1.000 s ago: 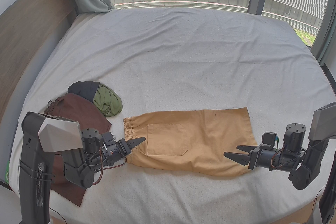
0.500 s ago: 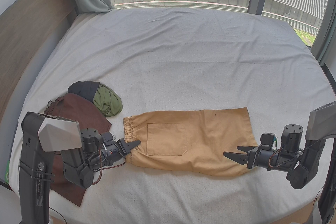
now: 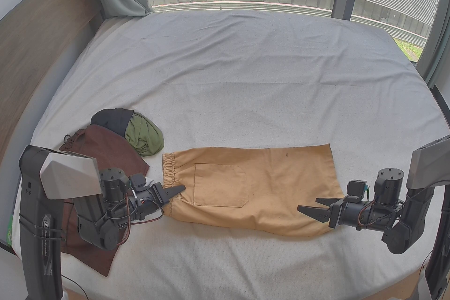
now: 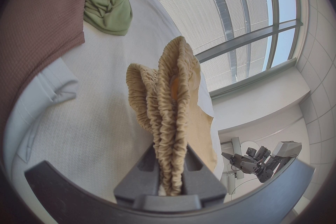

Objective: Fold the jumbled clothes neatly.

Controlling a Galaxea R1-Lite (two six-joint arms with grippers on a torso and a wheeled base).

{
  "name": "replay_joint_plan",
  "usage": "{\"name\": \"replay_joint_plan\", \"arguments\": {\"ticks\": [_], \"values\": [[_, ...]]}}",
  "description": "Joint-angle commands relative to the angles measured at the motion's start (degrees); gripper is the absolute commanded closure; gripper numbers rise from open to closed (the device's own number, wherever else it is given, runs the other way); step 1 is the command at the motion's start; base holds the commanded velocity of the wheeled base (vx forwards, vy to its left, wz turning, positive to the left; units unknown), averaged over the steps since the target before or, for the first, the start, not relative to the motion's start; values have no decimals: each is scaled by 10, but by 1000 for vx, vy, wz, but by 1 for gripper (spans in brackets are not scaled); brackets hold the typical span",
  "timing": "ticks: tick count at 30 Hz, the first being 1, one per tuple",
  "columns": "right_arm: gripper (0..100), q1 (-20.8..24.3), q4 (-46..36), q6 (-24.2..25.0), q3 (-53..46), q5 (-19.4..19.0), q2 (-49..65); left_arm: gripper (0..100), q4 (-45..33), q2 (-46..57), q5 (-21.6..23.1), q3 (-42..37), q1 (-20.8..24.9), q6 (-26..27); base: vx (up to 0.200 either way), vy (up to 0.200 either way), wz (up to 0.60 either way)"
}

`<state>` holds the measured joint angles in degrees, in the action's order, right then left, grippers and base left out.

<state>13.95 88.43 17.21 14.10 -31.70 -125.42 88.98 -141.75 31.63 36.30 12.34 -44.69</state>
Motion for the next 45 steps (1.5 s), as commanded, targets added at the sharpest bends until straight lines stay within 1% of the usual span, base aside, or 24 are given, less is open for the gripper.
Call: {"name": "replay_joint_plan", "arguments": {"ticks": [1,6,10,15,16,20,25,29,37,41,45], "values": [[0,1,0,0,0,0,-1,100,1,11,0,-4,-5,2,0,0,0],[0,2,0,0,-2,0,-1,100,1,17,0,-4,-14,15,0,0,0],[0,6,1,0,-4,0,0,100,1,25,27,-19,-21,22,0,0,0],[0,8,1,0,-4,0,3,100,1,40,45,-32,-32,23,0,0,0],[0,8,1,0,-5,0,3,100,1,47,58,-34,-38,24,0,0,0],[0,8,1,0,-5,0,3,100,1,57,82,-41,-61,29,0,0,0],[0,10,1,0,-5,0,3,100,1,68,112,-51,-78,31,0,0,0],[0,11,1,0,-5,0,3,100,1,86,119,-56,-92,30,0,0,0],[0,10,1,-1,-5,1,4,100,1,105,159,-70,-122,30,0,0,0],[0,10,1,-1,-5,1,6,100,1,108,162,-71,-123,31,0,0,0],[0,10,1,-1,-5,1,5,100,1,114,172,-72,-144,30,0,0,0]]}}
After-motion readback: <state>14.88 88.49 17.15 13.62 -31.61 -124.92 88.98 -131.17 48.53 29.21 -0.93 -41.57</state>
